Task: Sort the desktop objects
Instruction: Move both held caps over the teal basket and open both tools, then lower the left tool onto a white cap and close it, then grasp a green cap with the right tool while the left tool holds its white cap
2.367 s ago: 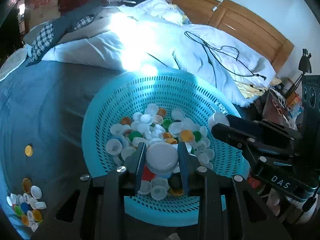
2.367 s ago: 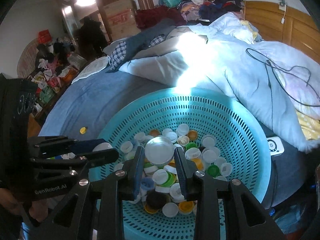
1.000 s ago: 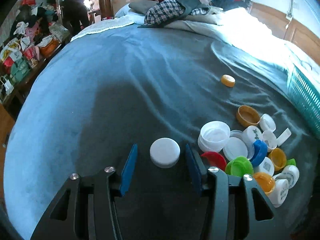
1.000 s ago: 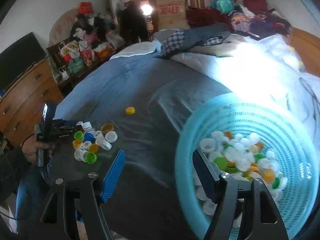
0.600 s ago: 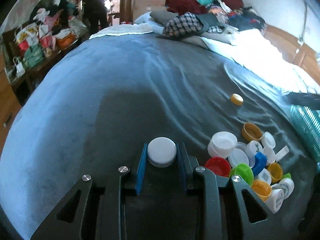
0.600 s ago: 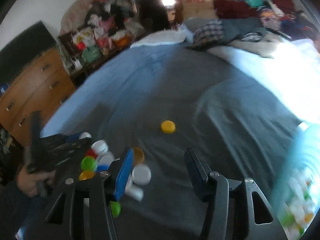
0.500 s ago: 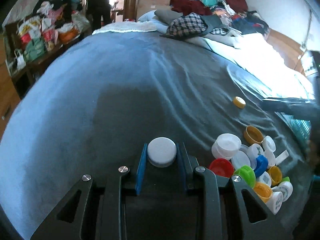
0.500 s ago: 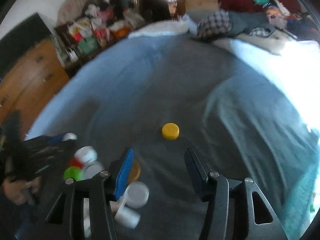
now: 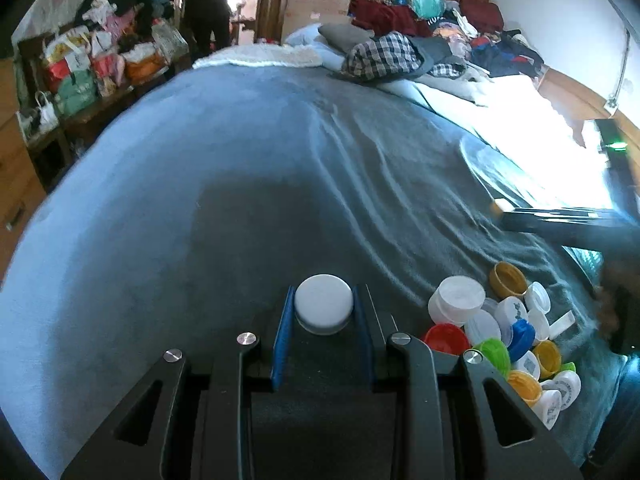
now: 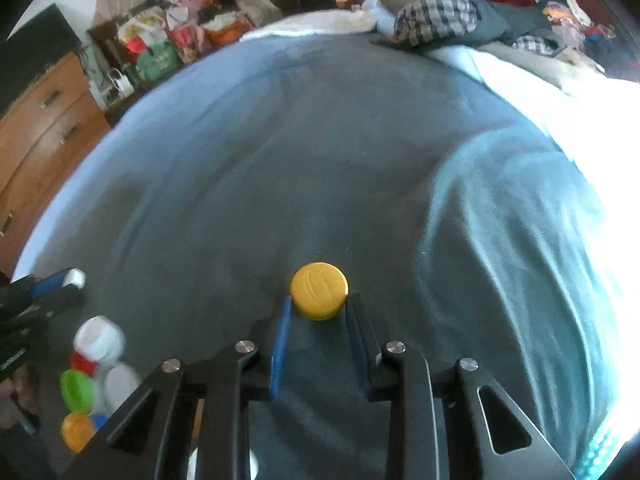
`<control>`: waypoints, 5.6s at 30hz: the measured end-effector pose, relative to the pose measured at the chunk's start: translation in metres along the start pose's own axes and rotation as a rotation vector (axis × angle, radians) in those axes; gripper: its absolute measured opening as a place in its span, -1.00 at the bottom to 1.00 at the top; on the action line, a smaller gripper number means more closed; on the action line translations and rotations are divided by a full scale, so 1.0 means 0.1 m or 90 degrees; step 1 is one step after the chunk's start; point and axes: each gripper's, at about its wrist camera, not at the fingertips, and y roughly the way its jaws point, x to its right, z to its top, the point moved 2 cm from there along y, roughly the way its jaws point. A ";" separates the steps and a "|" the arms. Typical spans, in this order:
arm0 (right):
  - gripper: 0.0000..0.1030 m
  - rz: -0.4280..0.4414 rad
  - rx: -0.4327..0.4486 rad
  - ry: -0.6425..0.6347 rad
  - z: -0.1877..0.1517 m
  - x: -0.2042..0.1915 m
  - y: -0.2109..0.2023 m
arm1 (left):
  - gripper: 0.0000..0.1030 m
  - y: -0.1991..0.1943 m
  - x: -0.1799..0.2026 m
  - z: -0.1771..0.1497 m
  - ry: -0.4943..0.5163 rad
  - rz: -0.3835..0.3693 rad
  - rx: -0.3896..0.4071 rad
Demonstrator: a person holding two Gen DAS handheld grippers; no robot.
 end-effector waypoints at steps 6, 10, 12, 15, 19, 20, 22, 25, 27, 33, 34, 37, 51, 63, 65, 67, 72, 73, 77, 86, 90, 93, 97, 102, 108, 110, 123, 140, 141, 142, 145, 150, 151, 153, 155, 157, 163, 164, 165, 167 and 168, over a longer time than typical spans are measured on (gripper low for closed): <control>-0.43 0.013 0.077 -0.012 -0.16 -0.14 -0.94 | -0.52 -0.43 0.31 0.10 -0.004 -0.016 0.050; -0.43 0.010 0.105 -0.002 -0.33 -0.10 -1.46 | -0.52 -0.73 0.65 0.23 -0.004 -0.027 0.062; -0.43 0.001 0.116 0.001 -0.42 -0.04 -1.68 | -0.52 -0.85 0.83 0.31 -0.001 -0.032 0.063; -0.42 -0.018 0.134 0.011 -0.54 0.08 -1.99 | -0.52 -0.99 1.11 0.39 0.016 -0.041 0.063; -0.42 -0.041 0.147 0.035 -0.71 0.26 -2.31 | -0.52 -1.03 1.51 0.46 0.038 -0.054 0.043; -0.42 -0.044 0.150 0.041 -0.74 0.30 -2.36 | -0.52 -1.04 1.62 0.47 0.044 -0.060 0.040; -0.42 -0.051 0.155 0.051 -0.81 0.39 -2.47 | -0.52 -1.05 1.86 0.49 0.065 -0.073 0.033; -0.42 -0.064 0.163 0.063 -0.90 0.52 -2.62 | -0.52 -1.06 2.17 0.51 0.093 -0.088 0.023; -0.42 -0.074 0.165 0.069 -0.95 0.63 -2.70 | -0.52 -1.03 2.38 0.53 0.106 -0.102 0.011; -0.42 -0.101 0.159 0.099 -1.09 1.02 -2.97 | -0.52 -1.04 3.07 0.60 0.170 -0.141 -0.003; -0.42 -0.107 0.160 0.107 -1.11 1.09 -3.02 | -0.52 -1.03 3.22 0.62 0.184 -0.149 -0.005; -0.42 -0.124 0.160 0.135 -1.19 1.35 -3.15 | -0.52 -1.03 3.55 0.68 0.211 -0.177 -0.018; -0.40 -0.159 0.153 0.237 -1.53 2.07 -3.44 | -0.51 -0.89 4.82 0.64 0.343 -0.254 -0.087; 0.37 -0.174 0.200 0.228 -1.60 1.95 -3.58 | 0.08 -0.81 3.95 0.66 0.277 -0.201 -0.052; 0.41 -0.164 0.211 0.213 -1.63 1.86 -3.58 | 0.08 -0.69 3.48 0.56 0.256 -0.182 -0.066; 0.43 -0.151 0.212 0.202 -1.66 1.77 -3.54 | 0.07 -0.54 2.97 0.40 0.230 -0.154 -0.091; 0.43 -0.124 0.199 0.180 -1.69 1.55 -3.38 | 0.07 -0.47 1.74 0.03 0.135 -0.057 -0.089; 0.43 -0.121 0.195 0.175 -1.69 1.50 -3.34 | 0.07 -0.51 1.50 -0.03 0.101 -0.036 -0.075; 0.49 -0.105 0.175 0.154 -1.69 1.32 -3.16 | 0.07 -0.60 1.07 -0.18 0.033 -0.002 -0.051; 0.56 -0.063 0.128 0.104 -1.64 0.90 -2.79 | 0.10 -0.44 1.37 -0.58 0.122 -0.001 -0.083; 0.59 -0.057 0.114 0.095 -1.66 0.85 -2.71 | 0.11 -0.60 0.81 -0.59 -0.019 0.048 -0.044; 0.60 -0.054 0.108 0.095 -1.66 0.82 -2.64 | 0.22 -0.80 0.32 -0.61 -0.160 0.081 0.001; 0.60 -0.041 0.099 0.085 -1.66 0.72 -2.54 | 0.24 -0.85 0.25 -0.57 -0.150 0.066 0.001; 0.61 -0.023 0.086 0.076 -1.69 0.62 -2.42 | 0.24 -0.75 0.49 -0.66 -0.067 0.012 -0.038; 0.61 -0.013 0.070 0.078 -1.76 0.57 -2.33 | 0.24 -0.78 0.56 -0.60 -0.026 0.051 -0.014; 0.64 -0.013 0.072 0.082 -1.76 0.59 -2.33 | 0.24 -0.68 0.58 -0.58 -0.003 0.070 -0.031; 0.58 0.002 0.081 0.088 -1.76 0.58 -2.36 | -0.40 -0.83 0.71 -0.47 0.009 -0.011 0.011; 0.43 0.022 0.091 0.055 -1.66 0.42 -2.33 | -0.29 -0.80 0.03 -0.51 -0.274 -0.223 -0.001; 0.43 0.021 0.089 0.051 -1.66 0.41 -2.32 | -0.28 -0.75 0.06 -0.52 -0.220 -0.110 -0.022; 0.42 0.022 0.089 0.049 -1.65 0.40 -2.32 | -0.27 -0.70 0.07 -0.53 -0.197 -0.073 -0.035; 0.42 0.023 0.086 0.043 -1.64 0.37 -2.30 | -0.20 -0.80 0.08 -0.51 -0.209 -0.111 0.000; 0.42 0.024 0.085 0.039 -1.63 0.34 -2.28 | 0.15 -0.84 0.30 -0.53 -0.088 -0.051 -0.012; 0.42 0.025 0.084 0.036 -1.62 0.33 -2.27 | 0.25 -0.82 0.35 -0.55 -0.063 -0.030 -0.024; 0.42 0.028 0.081 0.033 -1.62 0.30 -2.26 | 0.25 -0.78 0.40 -0.62 -0.031 -0.031 -0.042; 0.42 0.035 0.080 0.025 -1.62 0.24 -2.25 | 0.25 -0.71 0.50 -0.64 -0.001 -0.016 -0.059; 0.34 0.048 0.084 0.009 -1.62 0.14 -2.25 | 0.25 -0.62 0.53 -0.61 0.011 -0.024 -0.072; -0.10 0.096 0.062 -0.042 -1.64 -0.22 -2.05 | -0.51 -0.57 0.56 -0.63 -0.006 -0.008 -0.063; -0.10 0.108 0.056 -0.048 -1.64 -0.27 -1.98 | -0.51 -0.59 0.55 -0.63 -0.011 -0.010 -0.056; -0.11 0.119 0.049 -0.054 -1.64 -0.34 -1.90 | -0.51 -0.59 0.54 -0.64 -0.016 -0.017 -0.056; -0.11 0.132 0.040 -0.076 -1.63 -0.46 -1.71 | -0.51 -0.59 0.49 -0.66 -0.032 -0.023 -0.058; -0.11 0.135 0.038 -0.090 -1.62 -0.51 -1.62 | -0.51 -0.59 0.48 -0.67 -0.038 -0.026 -0.058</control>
